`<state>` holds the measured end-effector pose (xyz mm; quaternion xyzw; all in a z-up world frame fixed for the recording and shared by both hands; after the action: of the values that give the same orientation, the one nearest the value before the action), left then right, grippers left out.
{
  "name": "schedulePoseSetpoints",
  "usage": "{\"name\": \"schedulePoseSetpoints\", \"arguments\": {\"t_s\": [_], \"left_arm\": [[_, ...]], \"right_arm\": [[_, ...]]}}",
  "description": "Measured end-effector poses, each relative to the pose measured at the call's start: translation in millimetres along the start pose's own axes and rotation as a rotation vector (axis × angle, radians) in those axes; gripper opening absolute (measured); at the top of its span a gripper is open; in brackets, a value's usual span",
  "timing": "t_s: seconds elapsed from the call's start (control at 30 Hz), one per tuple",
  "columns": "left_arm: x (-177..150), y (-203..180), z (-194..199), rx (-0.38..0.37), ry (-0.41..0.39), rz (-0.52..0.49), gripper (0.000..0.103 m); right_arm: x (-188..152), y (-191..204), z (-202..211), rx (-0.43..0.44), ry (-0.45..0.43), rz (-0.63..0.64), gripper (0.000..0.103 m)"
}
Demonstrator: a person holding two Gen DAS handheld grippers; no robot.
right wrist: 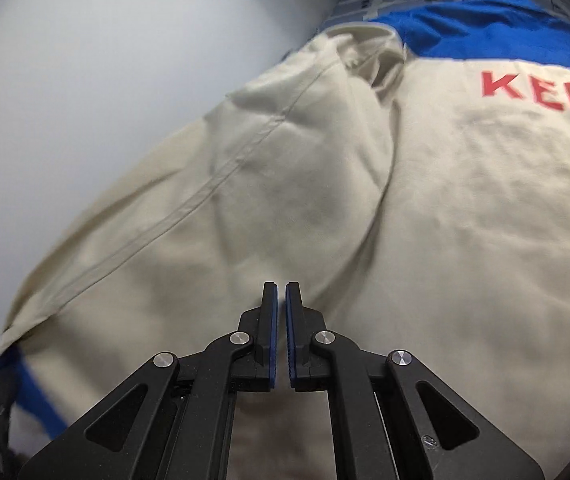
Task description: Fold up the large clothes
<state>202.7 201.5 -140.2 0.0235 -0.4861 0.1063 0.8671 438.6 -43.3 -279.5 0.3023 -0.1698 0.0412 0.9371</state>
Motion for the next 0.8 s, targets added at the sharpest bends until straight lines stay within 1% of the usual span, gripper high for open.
{"name": "schedulePoseSetpoints", "arguments": {"t_s": [0.07, 0.13, 0.17, 0.23, 0.27, 0.3, 0.37, 0.43, 0.53, 0.6, 0.63, 0.73, 0.77, 0.8], "left_arm": [[-0.7, -6.0, 0.6, -0.019, 0.000, -0.014, 0.016], [-1.1, -13.0, 0.2, -0.039, 0.003, -0.027, 0.016], [-2.9, -15.0, 1.9, -0.045, 0.002, -0.041, 0.016], [-7.8, -22.0, 9.2, -0.053, -0.011, -0.078, 0.016], [-10.4, -25.0, 14.3, -0.064, -0.016, -0.094, 0.016], [-13.2, -29.2, 18.5, -0.078, -0.019, -0.106, 0.016], [-21.0, -35.0, 25.9, -0.101, -0.019, -0.132, 0.016], [-31.6, -44.9, 30.8, -0.120, -0.013, -0.175, 0.016], [-42.9, -56.0, 33.1, -0.130, 0.000, -0.222, 0.016], [-49.0, -62.2, 33.4, -0.123, 0.006, -0.251, 0.016], [-52.9, -65.4, 35.2, -0.128, 0.009, -0.262, 0.016], [-59.4, -73.7, 41.3, -0.131, -0.002, -0.300, 0.016], [-61.6, -76.2, 41.7, -0.132, -0.006, -0.310, 0.016], [-64.8, -76.9, 44.7, -0.132, -0.011, -0.325, 0.016]], "right_arm": [[-3.3, 3.5, -20.9, 0.024, 0.026, -0.024, 0.004], [-7.5, 7.3, -43.0, 0.027, 0.074, -0.034, 0.004], [-9.0, 7.9, -47.0, 0.023, 0.091, -0.030, 0.004], [-10.4, 8.7, -38.5, 0.039, 0.111, -0.015, 0.004], [-9.8, 7.9, -27.6, 0.044, 0.110, -0.004, 0.008], [-8.7, 6.1, -13.7, 0.038, 0.096, 0.011, 0.012], [4.5, -1.6, 11.6, 0.025, 0.040, 0.040, 0.034], [14.0, -5.5, 41.6, 0.032, -0.018, 0.032, 0.045], [31.0, -4.2, 69.3, 0.070, -0.085, -0.024, 0.046], [45.5, 10.2, 78.0, 0.080, -0.119, -0.017, 0.051], [44.2, 13.5, 76.8, 0.078, -0.121, -0.006, 0.054], [62.0, 33.7, 64.8, 0.082, -0.094, 0.012, 0.054], [65.9, 42.1, 60.4, 0.068, -0.082, 0.019, 0.055], [57.7, 52.0, 65.9, 0.053, -0.074, 0.029, 0.055]]}}
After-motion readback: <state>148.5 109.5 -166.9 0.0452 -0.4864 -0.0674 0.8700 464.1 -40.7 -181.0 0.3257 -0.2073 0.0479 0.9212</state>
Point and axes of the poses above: each gripper's, at about its wrist camera, not at the fingertips, and z roughly against the way its jaws point, y to its left, x to its top, the point moved 3 cm from there along -z, roughly the way its jaws point
